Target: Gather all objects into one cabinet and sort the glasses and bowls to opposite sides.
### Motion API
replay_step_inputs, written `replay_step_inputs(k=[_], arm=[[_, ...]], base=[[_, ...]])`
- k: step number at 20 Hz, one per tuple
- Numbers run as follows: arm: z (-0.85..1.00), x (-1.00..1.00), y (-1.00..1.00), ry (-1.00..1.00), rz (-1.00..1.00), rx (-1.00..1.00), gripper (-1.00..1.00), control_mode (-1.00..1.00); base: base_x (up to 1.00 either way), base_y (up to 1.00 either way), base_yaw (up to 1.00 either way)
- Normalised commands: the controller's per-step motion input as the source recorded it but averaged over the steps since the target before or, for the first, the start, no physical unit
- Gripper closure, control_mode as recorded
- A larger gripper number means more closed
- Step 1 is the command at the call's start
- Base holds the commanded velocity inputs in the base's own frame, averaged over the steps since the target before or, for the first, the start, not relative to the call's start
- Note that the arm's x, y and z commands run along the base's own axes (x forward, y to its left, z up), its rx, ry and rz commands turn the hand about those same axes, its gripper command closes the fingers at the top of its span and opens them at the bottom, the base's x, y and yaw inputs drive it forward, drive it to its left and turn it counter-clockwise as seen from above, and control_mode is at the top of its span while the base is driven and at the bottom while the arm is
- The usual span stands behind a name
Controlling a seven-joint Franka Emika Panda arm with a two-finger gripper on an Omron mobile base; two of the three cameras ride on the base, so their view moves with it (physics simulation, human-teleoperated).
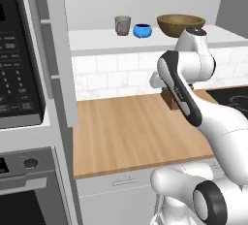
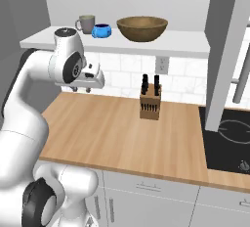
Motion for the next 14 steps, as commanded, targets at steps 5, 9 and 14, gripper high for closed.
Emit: replay_step_inputs(k=[5, 9, 14], arm=[[0.09, -0.19, 0.0, -0.22, 0.0, -0.02, -1.0, -1.0], [0.08, -0.39, -0.05, -0.31, 0.0, -0.02, -1.0, -1.0], [0.07, -0.69, -0.04, -0.43, 0.0, 0.0, -1.0, -1.0]], base=[[0.0, 0.0, 0.0], [0.0, 0.0, 0.0], [0.0, 0.0, 0.0]])
